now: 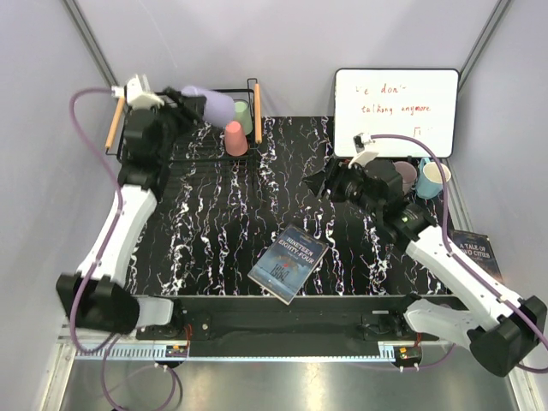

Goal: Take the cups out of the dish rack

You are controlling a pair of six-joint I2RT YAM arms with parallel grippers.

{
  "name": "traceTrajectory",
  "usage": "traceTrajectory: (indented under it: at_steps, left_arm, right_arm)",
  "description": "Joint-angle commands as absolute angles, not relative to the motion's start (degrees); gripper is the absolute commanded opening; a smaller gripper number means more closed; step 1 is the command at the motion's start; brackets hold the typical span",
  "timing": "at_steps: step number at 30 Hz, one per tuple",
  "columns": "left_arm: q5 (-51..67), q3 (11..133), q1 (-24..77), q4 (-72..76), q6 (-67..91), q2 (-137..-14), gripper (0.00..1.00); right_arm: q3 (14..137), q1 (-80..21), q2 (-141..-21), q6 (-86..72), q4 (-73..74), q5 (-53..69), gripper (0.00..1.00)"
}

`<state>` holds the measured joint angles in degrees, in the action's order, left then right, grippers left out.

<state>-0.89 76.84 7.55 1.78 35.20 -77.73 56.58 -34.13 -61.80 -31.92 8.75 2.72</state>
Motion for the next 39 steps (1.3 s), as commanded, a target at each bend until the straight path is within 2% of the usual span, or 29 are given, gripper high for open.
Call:
traceTrajectory:
  at_steps: [1,9,13,18,26,33,39]
  left_arm:
    - [14.9,63.0,8.6,13.7,47.8,-67.4,0.0]
    - [27.2,46.2,9.8,31.6,60.9,-55.8,0.0]
    - [31.2,39.1,10.5,40.7,68.0,-53.4,0.0]
    - [32.6,34.0,12.9,49.5,72.7,-52.7,0.0]
    - [30.6,29.7,19.8,50.1,71.3,-51.9,0.0]
    - [28.6,28.0,21.8,49.3,70.2,-51.2,0.0]
    - [24.0,31.7,22.0,36.7,60.9,-48.9,0.0]
  right_arm:
    - [56.8,-34.5,-57.1,-33.3,2.2,7.2,0.7]
    - [51.1,-34.5,-53.8,-44.3,-15.4,23.8,0.7]
    - [47.1,-34.5,-53.4,-49.3,-24.6,26.7,0.7]
    - [46.0,-34.5,-53.2,-51.2,-26.7,27.5,0.7]
    - [47.4,-34.4,-54.8,-51.0,-27.3,28.1,0.7]
    - [46.9,-34.5,-55.9,-51.0,-27.3,28.2,0.69]
    - [47.6,-34.4,-50.7,-46.9,-20.1,25.0,0.7]
